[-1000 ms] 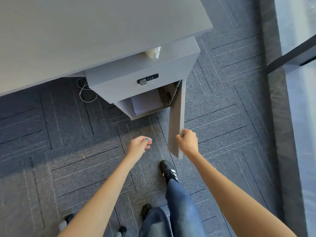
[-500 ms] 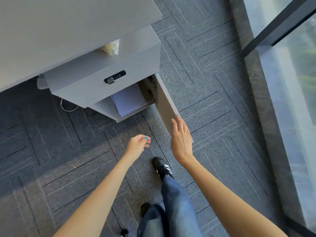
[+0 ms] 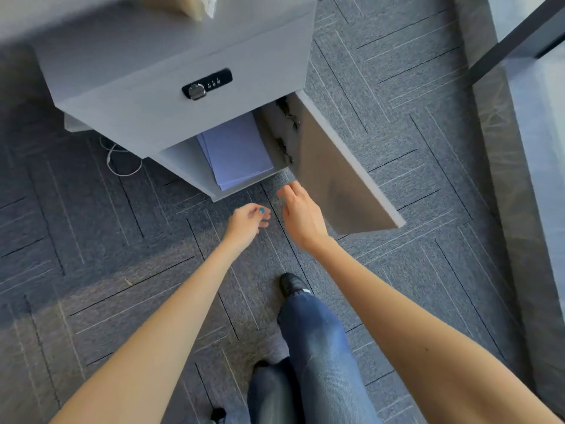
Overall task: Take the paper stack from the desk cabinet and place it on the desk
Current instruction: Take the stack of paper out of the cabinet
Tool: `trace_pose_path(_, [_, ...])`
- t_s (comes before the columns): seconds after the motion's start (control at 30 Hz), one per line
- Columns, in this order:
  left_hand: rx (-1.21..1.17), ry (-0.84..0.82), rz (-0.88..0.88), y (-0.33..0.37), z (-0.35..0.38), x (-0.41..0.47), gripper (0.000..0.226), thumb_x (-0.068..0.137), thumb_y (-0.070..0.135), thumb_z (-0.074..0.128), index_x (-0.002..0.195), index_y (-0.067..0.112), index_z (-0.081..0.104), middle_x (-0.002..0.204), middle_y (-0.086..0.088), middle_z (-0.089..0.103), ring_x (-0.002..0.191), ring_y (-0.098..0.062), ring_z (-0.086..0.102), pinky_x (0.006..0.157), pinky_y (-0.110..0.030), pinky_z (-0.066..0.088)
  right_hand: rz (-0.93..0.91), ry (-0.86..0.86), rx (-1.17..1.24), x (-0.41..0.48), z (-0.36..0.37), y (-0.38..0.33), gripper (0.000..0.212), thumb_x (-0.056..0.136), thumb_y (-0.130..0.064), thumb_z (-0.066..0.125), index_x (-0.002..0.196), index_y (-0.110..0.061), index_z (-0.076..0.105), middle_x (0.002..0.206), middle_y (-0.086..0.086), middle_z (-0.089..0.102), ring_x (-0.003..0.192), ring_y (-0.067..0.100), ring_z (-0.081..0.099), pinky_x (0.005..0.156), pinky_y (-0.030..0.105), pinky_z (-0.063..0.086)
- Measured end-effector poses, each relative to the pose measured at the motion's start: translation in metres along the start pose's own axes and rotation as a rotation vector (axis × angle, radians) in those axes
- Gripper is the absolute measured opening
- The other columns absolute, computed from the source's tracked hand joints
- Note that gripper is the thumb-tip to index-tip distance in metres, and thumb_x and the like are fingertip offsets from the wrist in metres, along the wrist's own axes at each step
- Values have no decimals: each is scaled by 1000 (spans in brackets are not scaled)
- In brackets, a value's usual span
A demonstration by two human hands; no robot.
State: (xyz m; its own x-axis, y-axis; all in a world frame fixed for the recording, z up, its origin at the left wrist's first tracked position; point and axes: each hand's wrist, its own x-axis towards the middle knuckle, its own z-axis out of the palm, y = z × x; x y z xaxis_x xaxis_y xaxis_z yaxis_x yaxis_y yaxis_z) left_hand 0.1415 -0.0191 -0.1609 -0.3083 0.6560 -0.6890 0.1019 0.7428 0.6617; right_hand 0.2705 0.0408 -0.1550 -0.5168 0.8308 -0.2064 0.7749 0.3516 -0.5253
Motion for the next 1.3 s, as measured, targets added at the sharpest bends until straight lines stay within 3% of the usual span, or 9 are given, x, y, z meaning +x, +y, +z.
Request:
trace_pose_path(0.23, [-47,69,61,-44,-3,95,28,100,15,41,113,3,63,104,-6,65,75,-10,62,70,-25,45,-46,21,61,64,77,28,35,84,3,41,113,-5,59,123,11,57,98,37,60,64,42,50])
trace_pose_path(0.37, [-74,139,105,-71,-9,151,31,101,11,40,119,-4,60,109,-11,63,87,-20,61,57,-8,46,-84,0,41,107,126,50,31,85,3,41,109,-5,59,120,12,56,97,36,60,61,34,40])
trace_pose_path(0.63, [-161,326,257,-113,-21,261,18,96,0,46,100,-1,64,96,-16,60,78,-24,58,50,-4,46,-115,41,36,196,201,96,32,85,4,47,108,-5,67,119,14,62,102,34,63,82,43,53])
trace_pose_path(0.77, [-142,437,289,-132,-28,316,29,92,0,49,71,14,63,80,-11,67,65,-8,68,81,-37,56,-70,68,61,243,229,115,29,89,-1,46,109,-7,66,119,9,65,102,26,65,85,38,54])
trace_pose_path(0.93, [159,686,196,-151,-29,354,31,93,8,49,121,8,61,136,-11,56,123,-28,56,98,-34,44,57,-19,-9,288,259,124,39,93,-7,45,130,3,45,135,21,50,119,33,56,92,33,47])
trace_pose_path(1.13, [262,630,0,-172,-28,378,51,92,22,54,138,2,42,146,-18,42,135,-34,43,109,-41,39,384,-86,212,324,273,132,74,73,-14,54,139,10,30,142,25,41,130,35,44,99,37,42])
trace_pose_path(1.2, [251,672,-1,-172,-28,381,51,90,28,56,132,2,45,142,-19,44,131,-36,45,108,-45,40,454,-46,343,335,274,138,69,64,-19,50,129,3,44,132,17,52,121,29,52,89,34,46])
trace_pose_path(1.27, [226,702,-30,-167,-27,383,62,89,35,59,134,-2,40,143,-22,41,131,-37,43,108,-45,38,489,-49,402,340,269,142,17,75,-15,52,89,-6,55,101,9,56,93,19,55,69,23,43])
trace_pose_path(1.3, [213,714,-52,-163,-27,384,71,88,38,60,137,-5,34,144,-24,39,133,-38,41,109,-46,37,455,-74,385,339,264,144,13,83,-14,51,71,-13,47,86,5,52,77,15,50,58,20,37])
